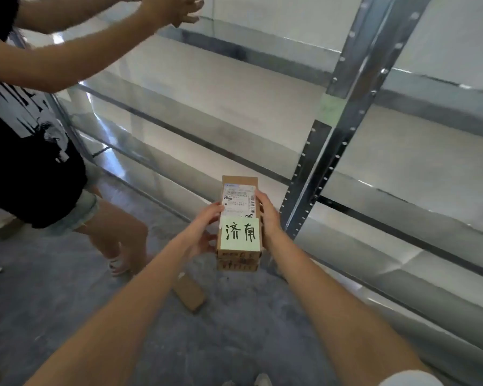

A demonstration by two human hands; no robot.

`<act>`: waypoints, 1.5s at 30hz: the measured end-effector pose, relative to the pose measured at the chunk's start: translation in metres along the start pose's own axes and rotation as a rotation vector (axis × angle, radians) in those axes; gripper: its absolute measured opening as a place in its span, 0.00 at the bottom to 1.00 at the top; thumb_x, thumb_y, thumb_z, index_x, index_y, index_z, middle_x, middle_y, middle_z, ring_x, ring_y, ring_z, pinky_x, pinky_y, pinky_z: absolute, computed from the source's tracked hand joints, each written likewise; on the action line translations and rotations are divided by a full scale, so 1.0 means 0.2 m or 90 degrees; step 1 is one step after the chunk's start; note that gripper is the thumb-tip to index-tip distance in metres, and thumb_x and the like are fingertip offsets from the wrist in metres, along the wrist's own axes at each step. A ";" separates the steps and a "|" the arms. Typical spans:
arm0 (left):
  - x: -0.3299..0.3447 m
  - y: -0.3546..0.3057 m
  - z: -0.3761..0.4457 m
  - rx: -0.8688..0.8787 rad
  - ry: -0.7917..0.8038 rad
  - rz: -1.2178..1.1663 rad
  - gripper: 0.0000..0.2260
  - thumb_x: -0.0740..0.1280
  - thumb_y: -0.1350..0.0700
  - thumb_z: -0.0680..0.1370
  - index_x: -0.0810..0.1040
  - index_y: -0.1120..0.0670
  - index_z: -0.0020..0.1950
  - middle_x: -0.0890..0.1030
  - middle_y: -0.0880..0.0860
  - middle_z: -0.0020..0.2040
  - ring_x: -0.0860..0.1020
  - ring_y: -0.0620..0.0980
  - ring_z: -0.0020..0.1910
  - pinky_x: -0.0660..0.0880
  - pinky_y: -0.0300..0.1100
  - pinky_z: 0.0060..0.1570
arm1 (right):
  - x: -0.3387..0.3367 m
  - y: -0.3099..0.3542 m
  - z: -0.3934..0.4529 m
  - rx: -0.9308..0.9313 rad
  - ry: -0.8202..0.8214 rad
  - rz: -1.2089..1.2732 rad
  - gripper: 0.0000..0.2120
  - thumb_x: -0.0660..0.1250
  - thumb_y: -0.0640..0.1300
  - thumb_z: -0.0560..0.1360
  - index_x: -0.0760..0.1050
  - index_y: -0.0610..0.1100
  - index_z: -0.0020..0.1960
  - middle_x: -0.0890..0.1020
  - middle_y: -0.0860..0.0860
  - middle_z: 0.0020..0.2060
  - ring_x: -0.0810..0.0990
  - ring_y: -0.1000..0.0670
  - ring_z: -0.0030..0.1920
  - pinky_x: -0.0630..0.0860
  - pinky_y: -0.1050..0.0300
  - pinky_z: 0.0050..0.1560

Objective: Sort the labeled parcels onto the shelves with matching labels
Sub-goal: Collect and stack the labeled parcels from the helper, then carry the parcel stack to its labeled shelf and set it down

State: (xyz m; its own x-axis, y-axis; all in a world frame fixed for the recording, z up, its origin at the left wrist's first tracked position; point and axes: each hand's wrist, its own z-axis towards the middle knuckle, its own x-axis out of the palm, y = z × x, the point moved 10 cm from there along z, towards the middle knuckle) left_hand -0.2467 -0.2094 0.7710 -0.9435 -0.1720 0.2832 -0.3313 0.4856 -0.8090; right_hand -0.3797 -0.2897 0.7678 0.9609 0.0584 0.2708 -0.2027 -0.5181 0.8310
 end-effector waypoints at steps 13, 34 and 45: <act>0.65 0.21 0.15 -0.059 0.108 0.132 0.14 0.63 0.45 0.79 0.75 0.45 0.64 0.83 0.52 0.54 0.82 0.56 0.50 0.74 0.53 0.53 | -0.78 0.04 -0.21 -0.066 -0.194 0.085 0.16 0.67 0.56 0.76 0.79 0.42 0.50 0.86 0.42 0.45 0.85 0.42 0.43 0.81 0.51 0.40; 2.52 1.11 -0.12 -0.157 0.467 0.361 0.19 0.60 0.41 0.79 0.76 0.49 0.65 0.83 0.51 0.40 0.79 0.55 0.46 0.72 0.45 0.42 | -2.62 -0.09 -1.33 -0.180 -0.587 0.379 0.15 0.69 0.51 0.75 0.79 0.37 0.50 0.84 0.42 0.41 0.82 0.45 0.36 0.81 0.55 0.34; 3.26 1.70 -0.55 -0.224 0.640 0.452 0.18 0.62 0.41 0.77 0.83 0.52 0.53 0.83 0.59 0.45 0.75 0.59 0.45 0.68 0.45 0.39 | -3.29 -0.36 -2.00 -0.228 -0.772 0.529 0.23 0.75 0.53 0.68 0.81 0.36 0.52 0.87 0.41 0.45 0.86 0.39 0.45 0.82 0.38 0.54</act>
State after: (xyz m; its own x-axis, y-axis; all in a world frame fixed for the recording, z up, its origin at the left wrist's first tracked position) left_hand -0.9747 -0.0629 0.7369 -0.4472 0.8632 0.2341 0.4063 0.4292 -0.8067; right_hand -1.0738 0.0497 0.7245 0.0866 -0.9486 0.3045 -0.6119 0.1905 0.7676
